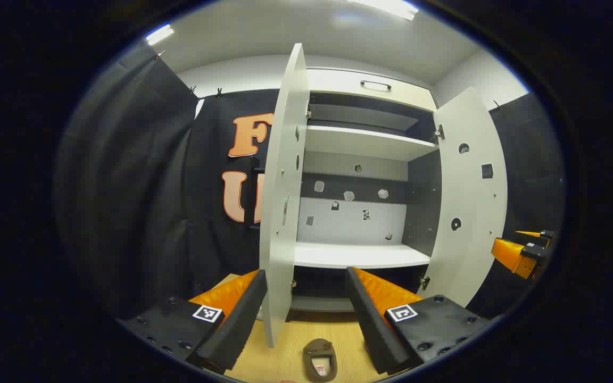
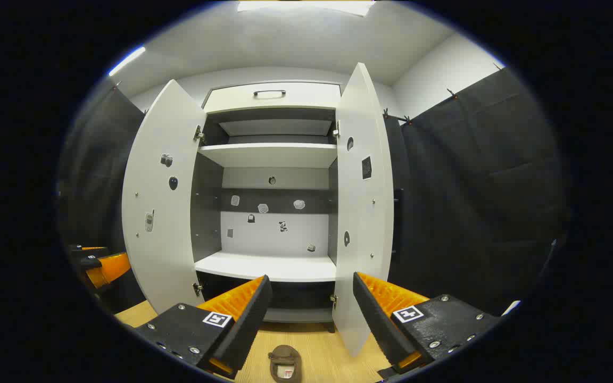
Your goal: Grab one shoe with the right hand and put it into the shoe cabinet, grab the other shoe with the left hand and put it into the shoe cabinet; then close the right door with the right hand and the left door with the left hand.
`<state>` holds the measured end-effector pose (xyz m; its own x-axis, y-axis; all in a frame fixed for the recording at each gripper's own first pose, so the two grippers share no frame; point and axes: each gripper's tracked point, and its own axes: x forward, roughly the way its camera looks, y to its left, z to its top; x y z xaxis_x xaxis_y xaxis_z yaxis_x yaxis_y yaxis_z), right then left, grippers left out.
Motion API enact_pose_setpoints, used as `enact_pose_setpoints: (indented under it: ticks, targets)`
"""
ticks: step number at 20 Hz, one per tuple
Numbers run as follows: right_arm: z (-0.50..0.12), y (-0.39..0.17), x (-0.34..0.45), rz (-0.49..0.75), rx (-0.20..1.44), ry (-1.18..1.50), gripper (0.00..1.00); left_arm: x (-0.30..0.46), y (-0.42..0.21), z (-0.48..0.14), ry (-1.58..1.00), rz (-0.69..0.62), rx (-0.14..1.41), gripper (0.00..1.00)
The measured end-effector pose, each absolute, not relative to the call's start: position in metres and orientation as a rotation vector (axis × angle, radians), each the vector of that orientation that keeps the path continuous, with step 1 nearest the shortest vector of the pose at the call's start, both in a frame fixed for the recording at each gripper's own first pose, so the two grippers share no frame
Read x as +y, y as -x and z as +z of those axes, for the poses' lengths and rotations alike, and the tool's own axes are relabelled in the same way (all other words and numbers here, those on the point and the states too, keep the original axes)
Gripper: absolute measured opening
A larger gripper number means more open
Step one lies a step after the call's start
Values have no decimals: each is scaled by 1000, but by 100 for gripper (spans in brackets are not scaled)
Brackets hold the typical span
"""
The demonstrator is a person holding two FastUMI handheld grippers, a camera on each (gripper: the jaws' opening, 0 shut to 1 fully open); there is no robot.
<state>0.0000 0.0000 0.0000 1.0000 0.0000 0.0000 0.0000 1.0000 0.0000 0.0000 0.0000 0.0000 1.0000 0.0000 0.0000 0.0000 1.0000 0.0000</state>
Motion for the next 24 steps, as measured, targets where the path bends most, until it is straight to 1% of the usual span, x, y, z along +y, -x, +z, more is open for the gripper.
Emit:
enact_pose_setpoints:
  ticks: [2,3,4,7,8,9,10,11,12,13,15,16,17,19,20,21,22,24]
  targets:
    - [-5,-1,4,8,21,-5,94,3,2,-3,-24,9,5,96]
    - [-6,-1,6,11,30,-8,94,0,3,-6,-28,4,9,99]
    - [-8,-2,7,13,36,-13,94,-1,3,-5,-29,-2,12,96]
    - [-12,-1,13,25,51,-20,94,-2,4,-6,-28,-11,10,94]
    - [-14,-1,15,27,55,-20,94,-2,4,-7,-24,-14,15,97]
    - [-14,0,15,27,58,-21,94,-4,4,-9,-19,-20,20,96]
    - [-13,0,16,29,59,-23,94,-4,5,-11,-13,-24,26,99]
    - [-13,1,16,28,59,-26,94,-5,5,-12,-10,-25,30,99]
    - [-13,1,16,26,57,-27,94,-4,5,-14,-8,-26,33,96]
    - [-13,1,15,22,56,-26,94,-4,5,-15,-6,-25,36,99]
    - [-17,0,13,17,63,-21,94,-3,3,-17,3,-23,45,94]
    - [-22,-2,11,15,72,-18,94,-3,3,-17,9,-24,46,94]
    - [-29,-4,10,12,84,-16,94,-3,2,-17,14,-25,48,94]
    - [-52,-7,11,13,127,-16,94,-3,1,-20,16,-24,53,99]
    - [-66,-9,12,16,155,-18,94,-2,1,-20,15,-23,54,96]
    - [-83,-12,13,18,187,-21,94,-2,1,-22,15,-26,58,96]
    - [-100,-13,14,18,219,-27,94,-2,0,-24,14,-28,63,99]
    - [-137,-18,15,13,280,-37,94,0,1,-28,16,-24,72,97]
